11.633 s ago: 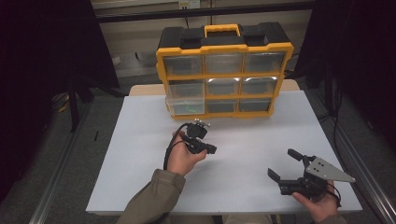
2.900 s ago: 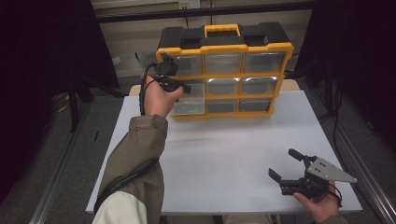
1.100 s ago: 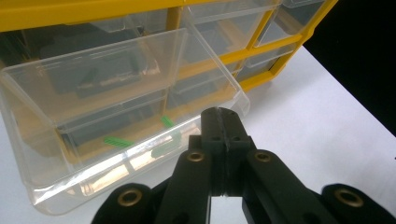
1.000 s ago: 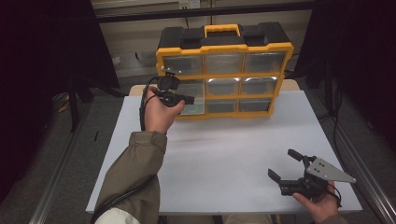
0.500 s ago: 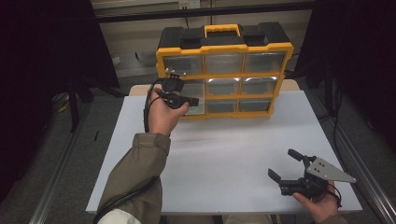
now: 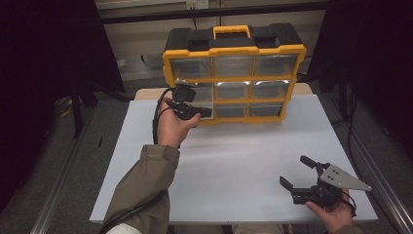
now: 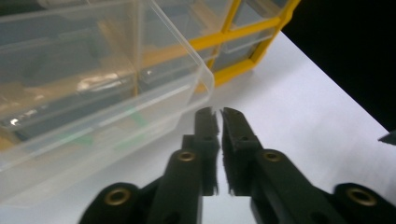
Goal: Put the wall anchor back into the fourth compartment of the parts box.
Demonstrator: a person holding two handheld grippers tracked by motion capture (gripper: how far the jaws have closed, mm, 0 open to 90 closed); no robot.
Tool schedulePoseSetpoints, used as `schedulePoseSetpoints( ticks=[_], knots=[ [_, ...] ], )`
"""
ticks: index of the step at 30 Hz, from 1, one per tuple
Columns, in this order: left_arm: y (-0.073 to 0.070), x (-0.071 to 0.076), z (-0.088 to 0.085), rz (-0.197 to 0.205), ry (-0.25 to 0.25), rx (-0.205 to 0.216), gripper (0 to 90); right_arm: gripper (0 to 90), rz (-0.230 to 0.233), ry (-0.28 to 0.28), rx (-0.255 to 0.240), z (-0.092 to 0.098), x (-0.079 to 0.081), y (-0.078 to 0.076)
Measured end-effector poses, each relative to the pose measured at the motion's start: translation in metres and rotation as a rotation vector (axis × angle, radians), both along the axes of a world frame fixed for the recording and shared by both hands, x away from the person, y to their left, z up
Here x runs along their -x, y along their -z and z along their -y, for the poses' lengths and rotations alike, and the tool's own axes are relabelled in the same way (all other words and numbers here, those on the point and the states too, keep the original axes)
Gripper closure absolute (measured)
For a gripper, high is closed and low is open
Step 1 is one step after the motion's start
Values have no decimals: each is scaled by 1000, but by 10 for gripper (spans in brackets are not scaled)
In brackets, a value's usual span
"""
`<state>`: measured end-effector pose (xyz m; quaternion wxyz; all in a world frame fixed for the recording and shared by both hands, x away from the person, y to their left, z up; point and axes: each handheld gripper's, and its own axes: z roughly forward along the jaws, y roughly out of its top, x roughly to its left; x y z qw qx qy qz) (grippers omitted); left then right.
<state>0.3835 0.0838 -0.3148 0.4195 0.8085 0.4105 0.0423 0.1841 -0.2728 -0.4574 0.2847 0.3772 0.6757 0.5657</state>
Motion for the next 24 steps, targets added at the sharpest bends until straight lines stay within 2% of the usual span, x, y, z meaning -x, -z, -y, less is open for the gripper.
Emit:
schedulePoseSetpoints(
  ticks=[1,2,6,9,16,18,21,24],
  knots=[
    [1,1,1,-7,-6,15,750,16,-3,1,1,0,0,0],
    [2,1,1,-3,6,8,711,15,-2,2,2,0,0,0],
    [7,5,4,-25,18,34,629,15,6,1,4,0,0,0],
    [11,7,5,-41,31,30,605,15,2,1,7,0,0,0],
    [21,11,5,-42,39,37,512,15,-2,3,1,0,0,0],
    [23,12,4,-30,34,39,474,15,0,2,-2,0,0,0],
    [26,13,4,-13,30,30,468,15,-1,1,2,0,0,0],
    [28,14,2,18,24,45,441,15,1,2,-2,-1,0,0]
  ],
)
